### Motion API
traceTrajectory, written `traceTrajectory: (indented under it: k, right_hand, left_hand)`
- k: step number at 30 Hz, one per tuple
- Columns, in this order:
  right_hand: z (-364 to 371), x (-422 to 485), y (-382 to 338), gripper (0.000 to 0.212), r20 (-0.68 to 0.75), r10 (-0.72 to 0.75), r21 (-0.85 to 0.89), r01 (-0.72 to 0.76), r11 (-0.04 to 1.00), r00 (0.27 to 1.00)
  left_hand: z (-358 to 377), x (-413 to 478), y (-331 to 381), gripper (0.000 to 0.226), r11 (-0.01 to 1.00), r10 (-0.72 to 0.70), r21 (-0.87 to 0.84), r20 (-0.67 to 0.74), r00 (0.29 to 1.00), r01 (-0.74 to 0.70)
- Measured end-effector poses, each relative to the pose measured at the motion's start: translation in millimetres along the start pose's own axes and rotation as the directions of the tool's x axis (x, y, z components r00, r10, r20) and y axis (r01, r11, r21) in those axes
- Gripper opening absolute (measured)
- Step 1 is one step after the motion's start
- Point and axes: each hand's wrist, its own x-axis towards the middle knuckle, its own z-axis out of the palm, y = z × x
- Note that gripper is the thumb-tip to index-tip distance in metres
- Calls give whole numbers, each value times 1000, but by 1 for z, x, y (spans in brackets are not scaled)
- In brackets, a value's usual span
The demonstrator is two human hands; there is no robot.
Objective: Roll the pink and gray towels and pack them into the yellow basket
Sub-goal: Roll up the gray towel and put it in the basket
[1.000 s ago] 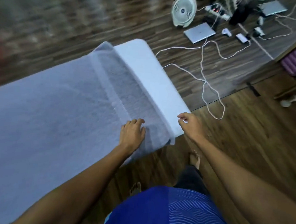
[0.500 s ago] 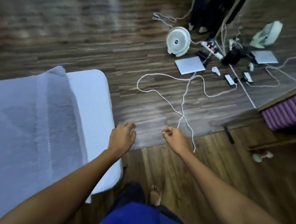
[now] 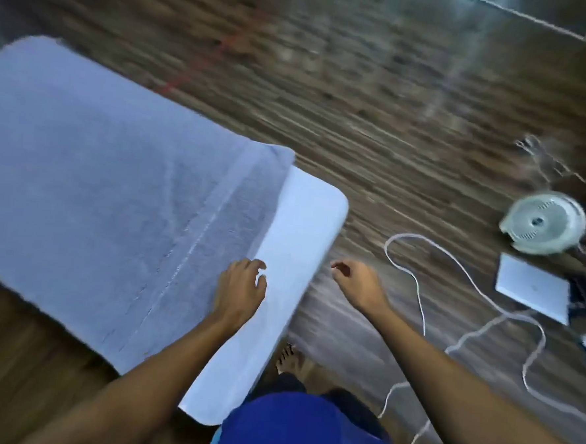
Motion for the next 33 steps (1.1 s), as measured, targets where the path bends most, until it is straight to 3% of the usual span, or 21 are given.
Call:
traceTrajectory:
  k: [5, 8, 11, 15, 18, 20, 24, 26, 29, 33]
  right_hand:
    - [-3, 75, -39, 25, 139, -240, -125, 257, 958, 961]
    - [-2, 120, -61, 27, 224, -356, -215, 403, 890, 907]
    - [0, 166, -76, 27, 299, -472, -306, 552, 775, 829]
    - [2, 217, -95, 35, 335, -695, -360, 768, 530, 636]
    - [0, 249, -109, 44, 469, -749, -367, 875, 316, 468]
    - [0, 265, -115, 46, 545, -725, -371, 897, 241, 420]
    - [4, 289, -120, 46, 630, -676, -376, 912, 164, 382]
    - [5, 293, -124, 38, 640, -674, -358, 919, 164, 369]
    - [5, 296, -131, 25, 634, -676, -364, 917, 166, 374]
    - [6, 299, -129, 29, 622, -690, -385, 912, 142, 370]
  left_hand:
    - [-11, -25, -31, 11, 956, -291, 15, -94, 952, 294]
    - [-9, -47, -34, 4, 887, -455, 8, -160, 876, 462]
    - [4, -66, -32, 11, 800, -588, -29, -235, 774, 600]
    - [18, -75, -25, 26, 608, -759, 5, -291, 583, 794]
    - [22, -77, -24, 35, 510, -825, -25, -297, 481, 860]
    - [24, -79, -27, 38, 509, -833, -53, -282, 477, 859]
    - [35, -91, -33, 54, 592, -779, 41, -225, 585, 805]
    - [35, -100, -33, 51, 612, -768, 60, -191, 611, 789]
    - [28, -98, -34, 23, 609, -770, 25, -221, 598, 793]
    - [23, -89, -40, 17, 569, -798, -52, -280, 535, 821]
